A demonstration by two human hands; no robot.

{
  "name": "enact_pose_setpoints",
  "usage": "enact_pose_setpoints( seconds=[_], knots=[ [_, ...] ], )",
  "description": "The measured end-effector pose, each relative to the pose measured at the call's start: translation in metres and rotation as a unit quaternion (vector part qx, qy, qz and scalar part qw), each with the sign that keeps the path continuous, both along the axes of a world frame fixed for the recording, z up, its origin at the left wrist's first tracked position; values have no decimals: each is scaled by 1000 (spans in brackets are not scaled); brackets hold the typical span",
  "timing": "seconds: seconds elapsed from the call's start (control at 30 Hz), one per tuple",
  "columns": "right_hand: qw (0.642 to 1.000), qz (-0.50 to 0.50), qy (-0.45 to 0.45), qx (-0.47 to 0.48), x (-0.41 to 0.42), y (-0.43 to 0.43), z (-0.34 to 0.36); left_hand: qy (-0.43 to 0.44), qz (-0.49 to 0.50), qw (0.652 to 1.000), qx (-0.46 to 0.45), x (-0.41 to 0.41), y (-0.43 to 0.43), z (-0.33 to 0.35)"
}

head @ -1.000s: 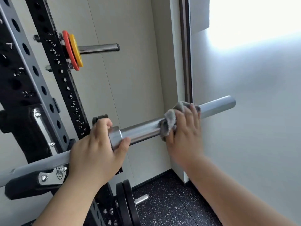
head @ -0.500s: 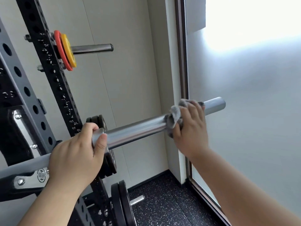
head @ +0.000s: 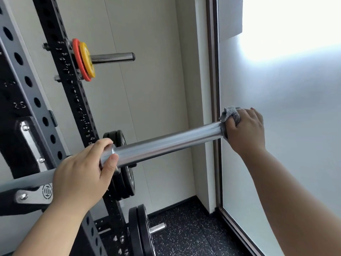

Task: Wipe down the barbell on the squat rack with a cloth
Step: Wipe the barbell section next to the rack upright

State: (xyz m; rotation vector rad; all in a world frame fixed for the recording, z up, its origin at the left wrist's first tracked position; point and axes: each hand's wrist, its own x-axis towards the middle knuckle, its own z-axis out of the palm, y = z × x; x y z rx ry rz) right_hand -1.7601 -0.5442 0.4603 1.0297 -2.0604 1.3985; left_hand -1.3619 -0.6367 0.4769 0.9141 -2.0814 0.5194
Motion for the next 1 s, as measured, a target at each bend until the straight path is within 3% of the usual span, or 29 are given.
enact_pose_setpoints(
  seconds=[0.17,0.3,0.37,0.43,0.53,0.6,0.67,0.77,0.87,1.0],
  knots=[
    [987,0,-97,-126,11,-3,-4,9,31,999,8,-2,-1,2],
    [989,-4,-108,-104,28,-14,-10,-7,86,993,86,-8,-3,9],
    [994,1,-74,-77,48,-20,-15,-23,104,987,124,-8,-7,13],
    [997,27,23,-62,78,-26,-26,-26,106,985,131,-8,-9,14],
    [969,93,227,-14,101,-28,-39,3,41,995,85,-1,-9,5],
    [951,91,295,13,87,-22,-35,8,-15,997,71,8,-7,-3],
    [964,34,265,6,72,-18,-31,-27,-37,997,64,18,-6,-9],
    [988,-29,147,-28,78,-24,-27,-56,-41,995,66,27,-8,-11],
    [981,4,193,-9,126,-39,-20,-47,-35,996,63,27,-8,-9],
    [942,148,300,27,214,-48,-20,-31,-27,997,65,24,-9,-5]
  ],
)
